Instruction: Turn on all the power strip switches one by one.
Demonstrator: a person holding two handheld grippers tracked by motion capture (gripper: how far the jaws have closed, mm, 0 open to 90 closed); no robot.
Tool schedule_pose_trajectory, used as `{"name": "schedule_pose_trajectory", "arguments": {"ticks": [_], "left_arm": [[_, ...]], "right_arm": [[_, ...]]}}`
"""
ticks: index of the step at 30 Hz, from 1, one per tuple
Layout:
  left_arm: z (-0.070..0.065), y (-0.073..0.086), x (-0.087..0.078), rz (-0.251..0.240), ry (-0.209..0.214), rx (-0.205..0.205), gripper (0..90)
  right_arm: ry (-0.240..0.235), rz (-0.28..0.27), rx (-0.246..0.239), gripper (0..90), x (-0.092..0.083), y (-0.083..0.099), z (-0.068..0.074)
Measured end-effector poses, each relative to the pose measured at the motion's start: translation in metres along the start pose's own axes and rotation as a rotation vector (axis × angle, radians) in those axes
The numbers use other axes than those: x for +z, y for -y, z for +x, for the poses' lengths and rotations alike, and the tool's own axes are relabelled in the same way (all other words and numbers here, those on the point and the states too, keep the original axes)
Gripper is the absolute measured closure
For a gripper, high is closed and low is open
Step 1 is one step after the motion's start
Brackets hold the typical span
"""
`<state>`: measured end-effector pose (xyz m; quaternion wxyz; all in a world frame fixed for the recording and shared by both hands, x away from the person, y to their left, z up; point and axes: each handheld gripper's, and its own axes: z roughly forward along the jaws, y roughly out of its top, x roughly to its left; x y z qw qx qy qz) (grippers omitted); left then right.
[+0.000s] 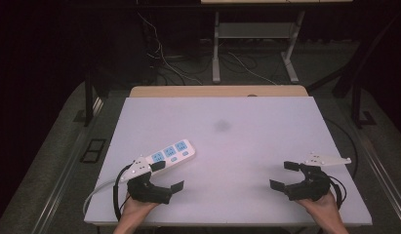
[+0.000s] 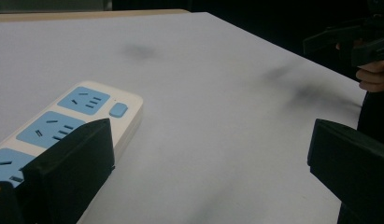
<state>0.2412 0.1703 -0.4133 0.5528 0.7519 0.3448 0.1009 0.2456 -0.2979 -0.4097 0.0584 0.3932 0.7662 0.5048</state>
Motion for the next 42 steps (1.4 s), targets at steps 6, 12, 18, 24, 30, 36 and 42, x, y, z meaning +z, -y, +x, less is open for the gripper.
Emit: {"name": "schedule_pose_trajectory", "arguments": {"ticks": [6, 12, 18, 24, 30, 36, 42], "left_arm": [[0.0, 0.0, -0.001, -0.003, 0.003, 0.003, 0.0], [0.001, -0.001, -0.001, -0.002, -0.003, 0.005, 0.0], [-0.001, -0.002, -0.003, -0.009, -0.016, 0.01, 0.0], [-0.005, -0.003, -0.005, -0.012, -0.021, 0.003, 0.0], [-0.008, -0.006, -0.005, 0.016, -0.024, 0.014, 0.0], [-0.006, -0.012, -0.008, 0.021, -0.026, 0.019, 0.0], [-0.005, -0.018, -0.01, 0.026, -0.025, 0.022, 0.0]], "right_arm": [[-0.008, 0.006, -0.002, 0.6, 0.001, 0.0, 0.0], [-0.006, 0.01, 0.004, 0.5, 0.0, 0.0, -0.002], [-0.005, 0.014, 0.006, 0.5, 0.0, 0.001, -0.002], [-0.007, 0.016, 0.003, 0.6, 0.0, 0.001, -0.002], [-0.009, 0.023, 0.002, 0.6, 0.0, 0.001, -0.001], [-0.006, 0.034, -0.002, 0.5, 0.002, 0.001, -0.001], [-0.005, 0.035, 0.0, 0.6, 0.002, 0.002, -0.001]]}}
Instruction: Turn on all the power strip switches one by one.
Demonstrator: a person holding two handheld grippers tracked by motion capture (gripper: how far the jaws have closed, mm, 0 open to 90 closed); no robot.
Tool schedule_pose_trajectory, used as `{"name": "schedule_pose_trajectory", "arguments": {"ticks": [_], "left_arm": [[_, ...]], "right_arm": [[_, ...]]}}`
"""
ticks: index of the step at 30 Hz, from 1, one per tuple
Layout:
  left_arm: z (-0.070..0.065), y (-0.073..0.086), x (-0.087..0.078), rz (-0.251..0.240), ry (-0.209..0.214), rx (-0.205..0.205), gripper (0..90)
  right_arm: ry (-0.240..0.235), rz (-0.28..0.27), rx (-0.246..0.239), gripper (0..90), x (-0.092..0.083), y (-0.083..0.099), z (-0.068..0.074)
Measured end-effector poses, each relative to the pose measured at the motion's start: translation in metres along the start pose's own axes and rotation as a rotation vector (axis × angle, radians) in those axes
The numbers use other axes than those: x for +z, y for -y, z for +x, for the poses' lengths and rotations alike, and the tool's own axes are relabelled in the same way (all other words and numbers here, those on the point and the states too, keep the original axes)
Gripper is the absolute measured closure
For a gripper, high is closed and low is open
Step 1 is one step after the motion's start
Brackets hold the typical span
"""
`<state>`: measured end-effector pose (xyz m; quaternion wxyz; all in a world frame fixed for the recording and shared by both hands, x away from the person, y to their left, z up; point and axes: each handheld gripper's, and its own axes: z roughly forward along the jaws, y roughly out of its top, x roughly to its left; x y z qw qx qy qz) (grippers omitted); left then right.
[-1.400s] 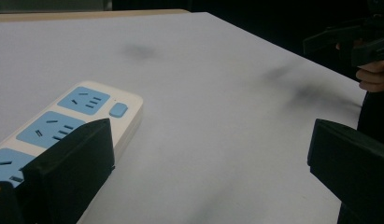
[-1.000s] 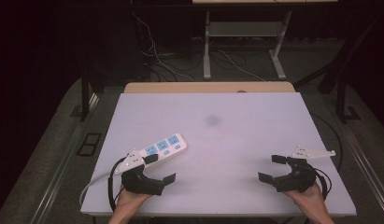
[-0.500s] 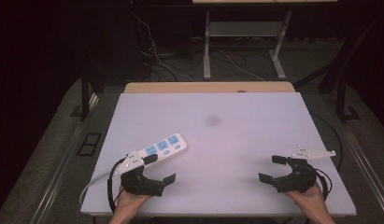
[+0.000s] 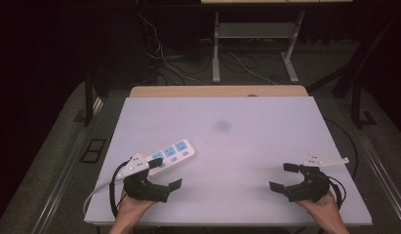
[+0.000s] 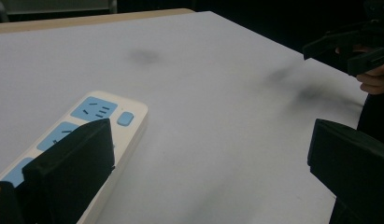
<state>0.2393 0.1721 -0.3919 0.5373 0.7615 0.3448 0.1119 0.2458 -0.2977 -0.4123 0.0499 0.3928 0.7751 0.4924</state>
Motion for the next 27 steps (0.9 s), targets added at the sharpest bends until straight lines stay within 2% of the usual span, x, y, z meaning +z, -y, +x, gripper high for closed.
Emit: {"name": "schedule_pose_trajectory", "arguments": {"ticks": [18, 27], "left_arm": [[0.016, -0.014, -0.013, 0.036, -0.01, -0.009, 0.0], [0.026, -0.02, -0.018, 0.063, -0.033, 0.001, 0.0]], "right_arm": [[0.004, 0.006, 0.004, 0.6, 0.001, 0.001, -0.002], [0.006, 0.008, 0.006, 0.6, 0.001, 0.002, -0.002]]}}
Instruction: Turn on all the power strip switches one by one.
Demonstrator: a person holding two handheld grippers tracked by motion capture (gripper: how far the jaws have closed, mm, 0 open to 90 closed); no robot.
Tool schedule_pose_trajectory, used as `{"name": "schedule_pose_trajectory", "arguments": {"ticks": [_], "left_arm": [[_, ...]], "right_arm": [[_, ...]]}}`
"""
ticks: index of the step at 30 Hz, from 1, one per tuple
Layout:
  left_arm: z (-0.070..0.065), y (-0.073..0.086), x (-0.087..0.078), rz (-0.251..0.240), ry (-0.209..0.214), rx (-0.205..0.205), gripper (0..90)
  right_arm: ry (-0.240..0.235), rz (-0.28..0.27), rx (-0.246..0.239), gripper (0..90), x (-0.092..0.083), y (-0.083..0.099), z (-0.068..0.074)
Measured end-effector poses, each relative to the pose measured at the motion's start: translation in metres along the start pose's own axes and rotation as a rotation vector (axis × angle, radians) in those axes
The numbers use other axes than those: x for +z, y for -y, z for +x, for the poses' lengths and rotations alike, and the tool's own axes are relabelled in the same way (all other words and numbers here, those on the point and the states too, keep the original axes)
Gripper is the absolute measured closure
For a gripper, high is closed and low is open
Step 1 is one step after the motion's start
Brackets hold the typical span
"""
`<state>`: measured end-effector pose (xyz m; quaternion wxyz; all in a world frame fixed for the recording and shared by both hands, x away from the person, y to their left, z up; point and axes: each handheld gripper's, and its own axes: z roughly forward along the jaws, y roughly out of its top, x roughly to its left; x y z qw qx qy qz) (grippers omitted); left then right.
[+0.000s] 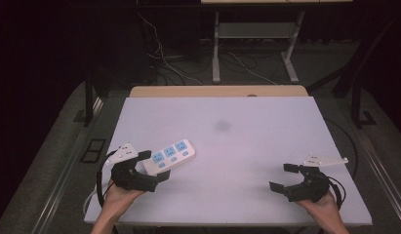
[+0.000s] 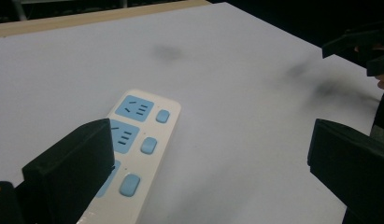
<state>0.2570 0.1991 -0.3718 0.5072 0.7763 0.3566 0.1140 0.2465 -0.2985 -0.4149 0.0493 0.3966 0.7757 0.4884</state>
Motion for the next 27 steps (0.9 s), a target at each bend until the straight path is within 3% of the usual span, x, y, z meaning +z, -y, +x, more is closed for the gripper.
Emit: {"name": "schedule_pose_trajectory", "arguments": {"ticks": [14, 27], "left_arm": [[0.017, -0.007, -0.005, 0.043, -0.021, -0.005, 0.0], [0.028, -0.016, 0.001, 0.1, -0.03, 0.013, 0.0]], "right_arm": [[-0.001, 0.008, 0.001, 0.6, 0.001, 0.001, 0.0], [0.002, 0.01, 0.003, 0.5, 0.001, 0.002, -0.001]]}}
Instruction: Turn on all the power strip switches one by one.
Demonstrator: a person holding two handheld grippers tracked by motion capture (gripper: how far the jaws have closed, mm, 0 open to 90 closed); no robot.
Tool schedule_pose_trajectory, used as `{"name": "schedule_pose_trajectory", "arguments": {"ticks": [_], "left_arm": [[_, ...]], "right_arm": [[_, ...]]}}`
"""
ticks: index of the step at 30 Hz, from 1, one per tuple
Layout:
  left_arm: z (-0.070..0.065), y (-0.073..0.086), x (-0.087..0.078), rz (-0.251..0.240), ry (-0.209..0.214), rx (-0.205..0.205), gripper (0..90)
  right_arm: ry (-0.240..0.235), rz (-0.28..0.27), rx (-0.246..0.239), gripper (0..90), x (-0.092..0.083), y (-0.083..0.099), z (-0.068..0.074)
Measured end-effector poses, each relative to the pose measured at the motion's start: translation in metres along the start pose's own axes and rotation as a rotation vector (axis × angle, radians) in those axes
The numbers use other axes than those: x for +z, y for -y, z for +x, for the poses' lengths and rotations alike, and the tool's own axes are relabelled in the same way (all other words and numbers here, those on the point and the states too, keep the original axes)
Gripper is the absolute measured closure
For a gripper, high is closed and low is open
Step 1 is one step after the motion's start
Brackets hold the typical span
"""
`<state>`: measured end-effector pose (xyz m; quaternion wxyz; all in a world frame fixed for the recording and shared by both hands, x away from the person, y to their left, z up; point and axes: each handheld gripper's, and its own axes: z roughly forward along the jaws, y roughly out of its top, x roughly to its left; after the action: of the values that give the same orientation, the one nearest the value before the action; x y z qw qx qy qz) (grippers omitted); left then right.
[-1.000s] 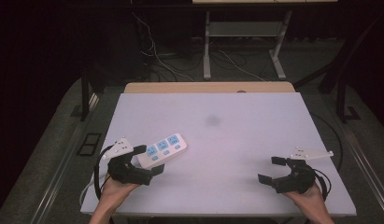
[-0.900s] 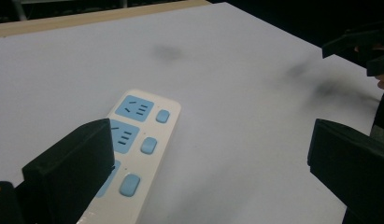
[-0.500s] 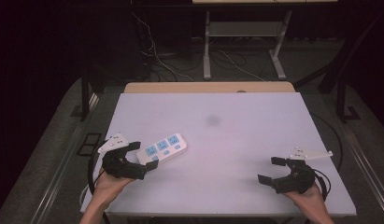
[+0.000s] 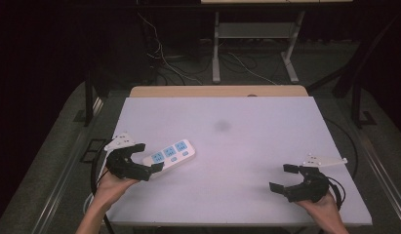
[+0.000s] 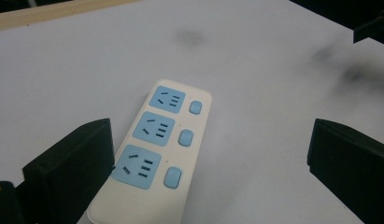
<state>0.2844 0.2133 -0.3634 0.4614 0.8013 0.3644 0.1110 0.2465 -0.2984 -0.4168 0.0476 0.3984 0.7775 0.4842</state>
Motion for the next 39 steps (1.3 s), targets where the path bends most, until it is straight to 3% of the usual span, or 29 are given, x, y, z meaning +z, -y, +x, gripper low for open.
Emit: {"name": "schedule_pose_trajectory", "arguments": {"ticks": [10, 17, 24, 30, 33, 34, 39], "left_arm": [[0.007, -0.006, 0.012, 0.067, -0.002, 0.016, 0.6], [0.013, -0.011, 0.021, 0.151, -0.005, 0.028, 2.3], [0.017, -0.011, 0.022, 0.171, -0.006, 0.026, 8.4], [0.021, -0.011, 0.022, 0.183, 0.016, 0.041, 33.0], [0.021, -0.01, 0.023, 0.187, 0.015, 0.049, 40.4], [0.021, -0.01, 0.023, 0.188, 0.015, 0.055, 48.7], [0.022, -0.01, 0.027, 0.211, 0.0, 0.075, 66.4]], "right_arm": [[-0.001, 0.003, 0.001, 0.6, 0.001, 0.0, 0.0], [0.001, 0.01, -0.004, 0.6, 0.001, 0.001, 0.0], [0.001, 0.006, 0.0, 0.6, 0.001, 0.001, -0.001], [0.002, 0.01, 0.0, 0.6, 0.002, 0.001, -0.001], [0.002, 0.012, 0.0, 0.6, 0.002, 0.001, -0.001], [0.002, 0.011, 0.001, 0.6, 0.002, 0.001, -0.001], [0.002, 0.012, 0.0, 0.6, 0.002, 0.001, -0.001]]}}
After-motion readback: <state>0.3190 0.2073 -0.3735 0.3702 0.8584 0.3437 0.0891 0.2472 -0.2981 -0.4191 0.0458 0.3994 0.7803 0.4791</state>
